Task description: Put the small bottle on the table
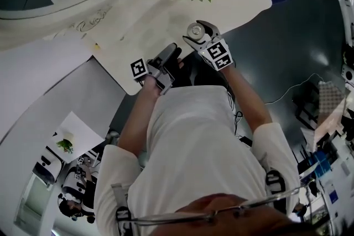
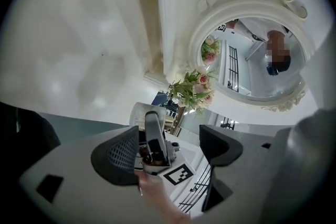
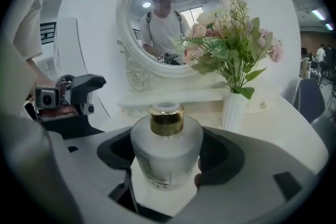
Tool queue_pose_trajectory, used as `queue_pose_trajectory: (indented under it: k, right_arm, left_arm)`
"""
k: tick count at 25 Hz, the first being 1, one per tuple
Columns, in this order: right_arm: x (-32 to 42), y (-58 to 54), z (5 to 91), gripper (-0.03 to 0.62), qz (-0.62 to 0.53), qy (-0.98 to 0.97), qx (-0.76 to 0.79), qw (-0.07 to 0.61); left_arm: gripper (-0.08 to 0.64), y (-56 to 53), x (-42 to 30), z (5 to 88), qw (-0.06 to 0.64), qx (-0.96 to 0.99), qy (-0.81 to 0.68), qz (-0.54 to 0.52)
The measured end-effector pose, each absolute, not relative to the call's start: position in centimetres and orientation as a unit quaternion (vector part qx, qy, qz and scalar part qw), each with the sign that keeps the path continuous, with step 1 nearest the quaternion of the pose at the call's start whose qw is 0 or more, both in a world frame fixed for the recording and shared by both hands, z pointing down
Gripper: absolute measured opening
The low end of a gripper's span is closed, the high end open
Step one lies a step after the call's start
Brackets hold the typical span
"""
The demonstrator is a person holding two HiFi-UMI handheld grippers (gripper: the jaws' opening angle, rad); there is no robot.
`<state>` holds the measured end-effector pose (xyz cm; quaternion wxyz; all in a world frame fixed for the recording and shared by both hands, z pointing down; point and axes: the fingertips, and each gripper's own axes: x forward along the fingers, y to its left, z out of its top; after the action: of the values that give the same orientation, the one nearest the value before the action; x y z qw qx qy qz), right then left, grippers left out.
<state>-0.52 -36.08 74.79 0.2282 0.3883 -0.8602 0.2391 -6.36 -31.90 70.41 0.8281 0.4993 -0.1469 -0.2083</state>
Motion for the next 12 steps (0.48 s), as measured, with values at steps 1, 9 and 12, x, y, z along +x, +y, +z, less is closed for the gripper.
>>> queue_pose_trajectory:
  k: [1, 9, 12]
  right_arm:
    - [-0.4, -36.3, 75.6, 0.345, 0.241, -0.856, 0.396, 0.229]
    - [0.1, -37.0, 80.4, 0.345, 0.265, -0.832, 0.427, 0.234]
    - [0.5, -37.2, 81.8, 0.344, 0.268, -0.825, 0.431, 0.247]
  left_arm:
    - [0.353, -31.9, -6.3, 70.7, 0.829, 0.5, -0.148, -0.203]
    - [0.353, -31.2, -6.2, 72.7, 0.84, 0.487, -0.157, -0.181]
    - [0.353, -31.4, -6.2, 73.5, 0.844, 0.479, -0.159, -0.18]
